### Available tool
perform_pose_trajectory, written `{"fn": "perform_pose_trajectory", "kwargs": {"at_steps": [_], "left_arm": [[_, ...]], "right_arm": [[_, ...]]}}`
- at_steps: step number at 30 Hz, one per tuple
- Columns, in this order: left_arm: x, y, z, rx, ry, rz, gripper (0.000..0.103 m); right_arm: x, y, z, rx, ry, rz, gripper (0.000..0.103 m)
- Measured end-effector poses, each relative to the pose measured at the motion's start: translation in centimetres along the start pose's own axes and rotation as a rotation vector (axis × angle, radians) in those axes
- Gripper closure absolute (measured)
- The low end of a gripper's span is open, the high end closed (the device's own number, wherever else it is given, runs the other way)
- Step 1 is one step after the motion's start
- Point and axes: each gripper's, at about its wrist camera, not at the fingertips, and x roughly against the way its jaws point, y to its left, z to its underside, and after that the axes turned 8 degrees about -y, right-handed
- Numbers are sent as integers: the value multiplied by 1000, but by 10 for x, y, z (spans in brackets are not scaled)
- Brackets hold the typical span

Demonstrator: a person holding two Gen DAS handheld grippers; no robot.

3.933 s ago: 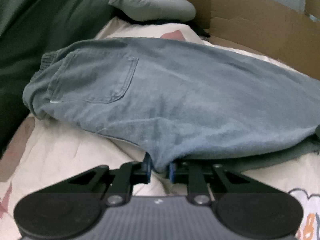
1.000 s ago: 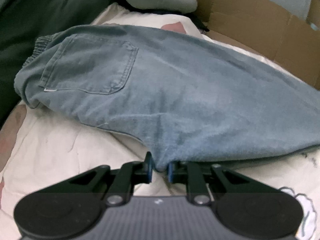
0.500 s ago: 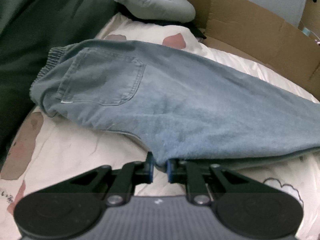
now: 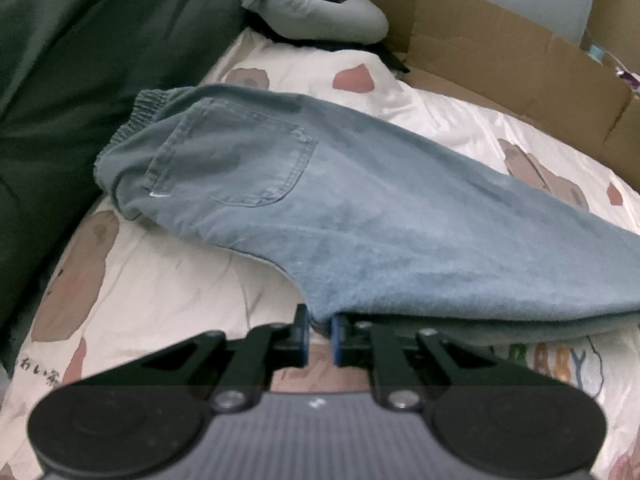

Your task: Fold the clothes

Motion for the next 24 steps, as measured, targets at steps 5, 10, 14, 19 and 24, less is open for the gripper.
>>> {"fn": "perform_pose_trajectory", "kwargs": {"at_steps": [5,10,14,19,24], "left_arm": [[7,-4,6,-23,14,7,92],[4,-7,8,-20,30,18,93],[2,-8,7,-10,42,29,93],[2,-7,4,-9,57,37,93],[4,-6,0,-13,74,38,93]], "right_arm": [[42,-17,11,8,-3,23,99],[71,-36,16,1,7,56,99],[96,-49,21,-6,11,78,99],[125,-67,28,2,26,109,99],[154,-85,36,3,36,138,99]]}}
